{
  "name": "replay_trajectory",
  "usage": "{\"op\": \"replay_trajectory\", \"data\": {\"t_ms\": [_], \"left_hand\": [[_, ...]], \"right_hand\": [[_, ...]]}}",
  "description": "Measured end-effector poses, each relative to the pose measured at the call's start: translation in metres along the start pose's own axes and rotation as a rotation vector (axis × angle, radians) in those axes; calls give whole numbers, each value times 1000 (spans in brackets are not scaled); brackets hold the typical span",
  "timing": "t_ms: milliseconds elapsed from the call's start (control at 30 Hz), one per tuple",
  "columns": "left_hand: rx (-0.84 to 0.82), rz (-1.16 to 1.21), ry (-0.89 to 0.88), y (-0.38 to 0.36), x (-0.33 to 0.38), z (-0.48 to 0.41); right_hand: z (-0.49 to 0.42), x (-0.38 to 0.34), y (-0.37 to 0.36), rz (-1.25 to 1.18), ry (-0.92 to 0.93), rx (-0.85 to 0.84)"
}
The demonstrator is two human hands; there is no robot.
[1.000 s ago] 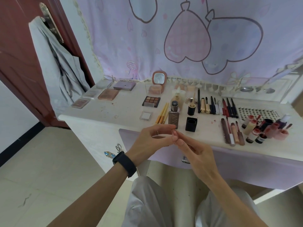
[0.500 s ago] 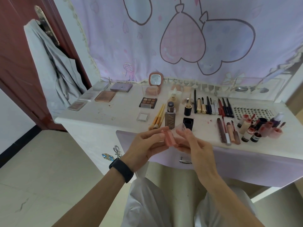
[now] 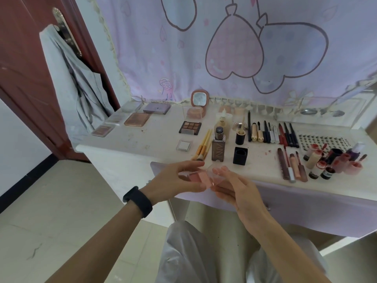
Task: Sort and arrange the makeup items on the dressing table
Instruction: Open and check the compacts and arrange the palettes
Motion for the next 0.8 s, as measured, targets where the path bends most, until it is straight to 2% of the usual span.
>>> {"op": "replay_trajectory", "data": {"t_ms": [133,200,333,533,600,667,800], "left_hand": [[108,-606,-92,9,6,2],[187,-746,-129,15,4,4],[313,-805,-129,31,-6,12],[414,-699,-71,65,-18,20],[486,-644,-33,78,-23,19],[584,-543,3,92,-28,13],[670,-376,149,115,-40,-11]], "right_hand": [[-3,4,-18,72,1,-55],[-4,5,-28,83,18,-83],[-11,8,-46,59,16,-117],[-25,12,-81,140,8,-204],[-26,15,-80,319,126,-209],[-22,15,-71,607,330,-158],[-12,14,-50,1090,882,13]]}}
Point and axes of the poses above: each hand's wrist, its own z-axis away from the middle knuckle, its own y-axis out of the back of the hand, x = y × z, the point moved 5 cm from there along -z, towards the middle knuckle, and after that the axes turned 10 degrees about -z, right-handed, at the moved point
